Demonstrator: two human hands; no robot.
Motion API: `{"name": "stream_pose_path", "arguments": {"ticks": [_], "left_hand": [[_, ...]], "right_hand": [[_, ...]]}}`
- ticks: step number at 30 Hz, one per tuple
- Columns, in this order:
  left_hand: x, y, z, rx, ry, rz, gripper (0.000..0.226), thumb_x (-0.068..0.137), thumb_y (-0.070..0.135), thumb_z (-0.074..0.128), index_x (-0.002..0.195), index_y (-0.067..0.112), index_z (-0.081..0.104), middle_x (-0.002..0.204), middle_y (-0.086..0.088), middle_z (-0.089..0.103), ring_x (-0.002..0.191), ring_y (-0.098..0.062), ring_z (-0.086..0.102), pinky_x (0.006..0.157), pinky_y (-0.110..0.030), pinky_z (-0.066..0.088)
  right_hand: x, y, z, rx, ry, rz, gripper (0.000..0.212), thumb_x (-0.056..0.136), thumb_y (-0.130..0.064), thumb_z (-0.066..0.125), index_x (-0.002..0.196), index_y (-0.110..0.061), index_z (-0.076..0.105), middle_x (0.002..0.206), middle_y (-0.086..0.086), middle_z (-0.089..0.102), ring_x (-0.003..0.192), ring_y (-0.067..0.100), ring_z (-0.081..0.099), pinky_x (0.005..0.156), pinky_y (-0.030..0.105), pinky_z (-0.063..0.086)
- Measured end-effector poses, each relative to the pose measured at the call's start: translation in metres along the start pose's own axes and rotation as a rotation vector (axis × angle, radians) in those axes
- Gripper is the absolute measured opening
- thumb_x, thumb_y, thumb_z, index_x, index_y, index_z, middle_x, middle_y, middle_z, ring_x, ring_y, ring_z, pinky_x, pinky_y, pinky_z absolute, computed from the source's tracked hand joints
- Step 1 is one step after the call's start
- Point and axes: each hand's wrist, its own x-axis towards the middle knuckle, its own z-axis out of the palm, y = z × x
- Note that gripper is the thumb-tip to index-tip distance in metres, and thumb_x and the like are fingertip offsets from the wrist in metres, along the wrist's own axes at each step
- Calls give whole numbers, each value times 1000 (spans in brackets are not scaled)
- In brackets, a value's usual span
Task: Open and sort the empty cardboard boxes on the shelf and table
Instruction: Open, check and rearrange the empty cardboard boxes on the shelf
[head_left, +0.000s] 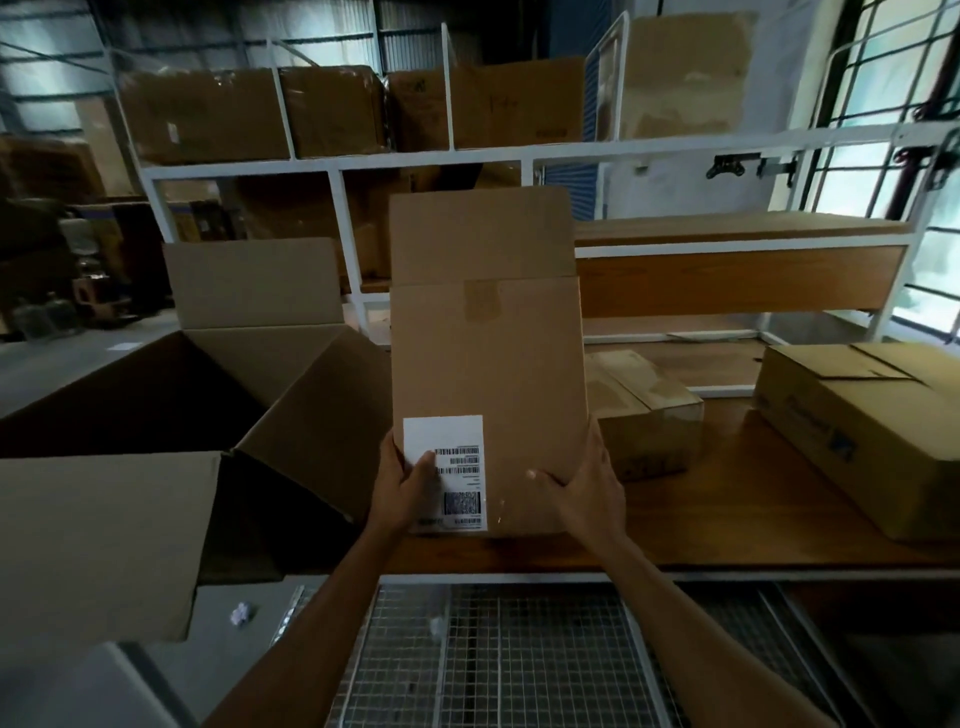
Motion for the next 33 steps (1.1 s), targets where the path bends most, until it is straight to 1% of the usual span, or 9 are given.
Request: {"name": "stream_pose_path", "arguments": {"ticks": [4,7,9,11,16,20,26,30,33], "left_hand": [[2,2,-4,-8,-38,-197,56,94,19,61,142,17,33,132,-10,56,114,-28,58,98,-53,49],[2,4,-5,-10,-99,-260,42,93,14,62,130,12,41,125,-9,59,110,-28,61,96,-49,51],[6,5,-3,6,-74,-225,41,94,19,62,129,13,43,128,-7,57,113,-26,58,98,-48,49],[14,14,-2,4,-19,-161,56,93,26,63,142,18,35,131,-2,52,119,-25,53,102,-50,46],[38,55,0,-64,94,12,62,89,26,66,143,21,35,135,-2,52,114,-18,53,91,-38,46],[51,74,-2,-55,63,185,76,86,16,71,148,23,28,141,1,46,122,-14,46,96,-35,40],[74,83,-7,-21,46,162,92,81,31,76,153,28,18,151,-2,37,135,-24,40,110,-49,36],[81,87,-10,-78,-7,124,71,85,10,68,144,30,35,135,2,52,125,-20,51,95,-37,47],[78,102,-10,-177,-7,99,32,95,12,53,123,27,56,122,2,63,113,-17,60,88,-35,50]], "right_hand": [[3,4,5,16,-62,52,109,71,-51,78,152,-22,11,146,4,43,126,27,50,97,46,44],[7,9,7,62,-119,99,105,71,-42,81,149,-22,14,138,4,52,121,29,55,94,46,48],[11,10,6,84,-145,152,110,72,-40,80,152,-22,6,136,6,56,119,32,57,93,51,51],[16,5,4,129,-143,161,109,76,-39,77,153,-21,2,134,7,57,115,32,60,91,51,53],[40,-31,-17,216,16,52,83,77,-42,78,141,-18,30,123,2,60,106,24,64,76,37,56],[67,-61,-43,307,128,-63,87,71,-41,83,140,-24,32,127,-2,55,111,18,57,86,43,54],[102,-84,-54,266,73,-210,81,77,-23,81,142,-19,32,120,-8,50,104,8,50,83,27,42],[112,-79,-47,209,12,-140,77,77,-17,79,140,-18,35,116,-6,54,104,11,54,76,21,41],[108,-69,-46,165,18,-79,62,80,-15,77,134,-19,46,115,-1,64,97,12,59,65,19,39]]}}
